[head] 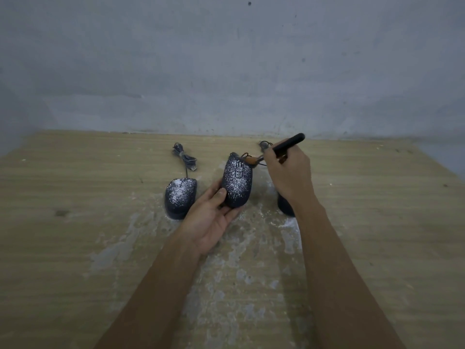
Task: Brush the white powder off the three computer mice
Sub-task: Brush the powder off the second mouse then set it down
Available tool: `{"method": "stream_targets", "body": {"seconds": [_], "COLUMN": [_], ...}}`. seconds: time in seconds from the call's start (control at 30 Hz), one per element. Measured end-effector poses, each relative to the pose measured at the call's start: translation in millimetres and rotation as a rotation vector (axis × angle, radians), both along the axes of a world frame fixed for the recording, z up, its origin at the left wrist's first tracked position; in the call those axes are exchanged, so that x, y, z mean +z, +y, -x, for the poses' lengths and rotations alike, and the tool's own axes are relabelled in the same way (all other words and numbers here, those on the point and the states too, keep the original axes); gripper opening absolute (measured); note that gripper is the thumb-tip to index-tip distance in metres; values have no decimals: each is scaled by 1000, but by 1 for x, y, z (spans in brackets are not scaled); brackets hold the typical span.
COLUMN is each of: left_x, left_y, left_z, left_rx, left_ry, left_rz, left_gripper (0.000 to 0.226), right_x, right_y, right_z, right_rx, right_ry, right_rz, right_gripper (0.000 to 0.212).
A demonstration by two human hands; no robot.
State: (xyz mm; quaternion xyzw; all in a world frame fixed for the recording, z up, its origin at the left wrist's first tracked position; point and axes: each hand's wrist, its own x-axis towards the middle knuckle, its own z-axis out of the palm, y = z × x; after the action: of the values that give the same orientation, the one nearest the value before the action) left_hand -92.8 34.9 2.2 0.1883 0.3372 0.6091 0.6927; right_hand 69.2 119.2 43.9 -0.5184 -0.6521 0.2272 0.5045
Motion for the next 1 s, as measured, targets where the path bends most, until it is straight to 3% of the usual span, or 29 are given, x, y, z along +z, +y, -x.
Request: {"method": "stream_targets", "body": {"seconds": [0.1,0.23,0.4,0.57,0.67,0.8,1.0], "left_x": [1,3,5,6,5,6,6], "left_y": [-1,-2,-3,-4,-4,-4,-4], "left_z": [0,-2,-3,-4,-4,-4,-3], "left_rx": [4,3,4,-13,-11,-10,-4], "left_ry": [-7,-6,15,39,28,15,2], "left_rz": [3,-4,-9,-11,-1,-2,-8], "left_gripper": [41,41,43,43,44,44,42], "right_x": [3,3,4,-2,-3,-1,-1], "right_y": [2,1,2,2,4,3,4], "right_z": [-2,0,-1,7,7,7,-2], "right_rx": [-39,51,-37,16,-86,-5,-61], "right_ry": [77,-34,74,-33,52,41,96], "right_rz": [-25,-4,-43,16,-2,36,47], "right_gripper": [15,15,14,23,27,22,20]}}
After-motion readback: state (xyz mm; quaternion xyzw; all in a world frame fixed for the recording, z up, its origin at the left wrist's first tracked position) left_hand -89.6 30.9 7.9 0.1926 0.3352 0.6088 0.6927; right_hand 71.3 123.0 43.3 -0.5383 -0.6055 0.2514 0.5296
